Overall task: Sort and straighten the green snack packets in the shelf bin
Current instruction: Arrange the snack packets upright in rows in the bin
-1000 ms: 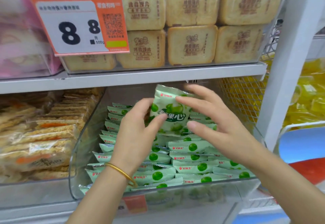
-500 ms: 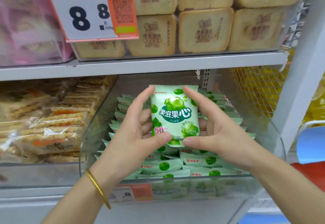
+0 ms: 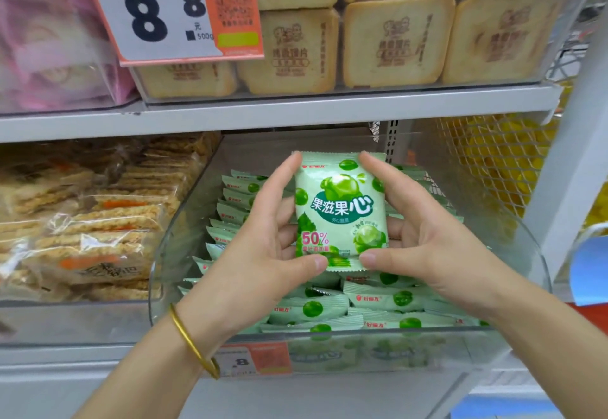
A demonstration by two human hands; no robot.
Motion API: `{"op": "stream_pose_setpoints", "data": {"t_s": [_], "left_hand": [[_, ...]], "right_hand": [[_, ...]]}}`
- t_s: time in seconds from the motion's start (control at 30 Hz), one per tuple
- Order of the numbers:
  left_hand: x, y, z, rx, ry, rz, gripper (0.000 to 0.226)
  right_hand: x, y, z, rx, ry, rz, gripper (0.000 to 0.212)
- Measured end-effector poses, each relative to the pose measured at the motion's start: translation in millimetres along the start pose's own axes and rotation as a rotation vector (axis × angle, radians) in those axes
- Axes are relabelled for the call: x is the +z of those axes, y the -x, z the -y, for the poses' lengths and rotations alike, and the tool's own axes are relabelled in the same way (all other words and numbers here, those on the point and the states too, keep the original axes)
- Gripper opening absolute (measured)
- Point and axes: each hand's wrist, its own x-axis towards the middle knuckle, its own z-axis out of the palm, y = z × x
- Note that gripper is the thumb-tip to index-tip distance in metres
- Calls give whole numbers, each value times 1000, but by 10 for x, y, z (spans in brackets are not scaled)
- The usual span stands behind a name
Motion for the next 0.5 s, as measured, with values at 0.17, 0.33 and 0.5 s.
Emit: {"op": "stream_pose_setpoints", "data": {"t_s": [0.17, 0.33, 0.5], "left_hand": [[15, -13, -22, 6, -7, 7, 97], [63, -9, -9, 62, -265, -86, 89], [51, -35, 76, 231, -845, -273, 68]], "right_hand": [[-7, 19, 26, 6, -7, -37, 88], [9, 31, 81, -35, 49, -151, 66], [8, 40, 68, -25, 6, -144, 61]]}}
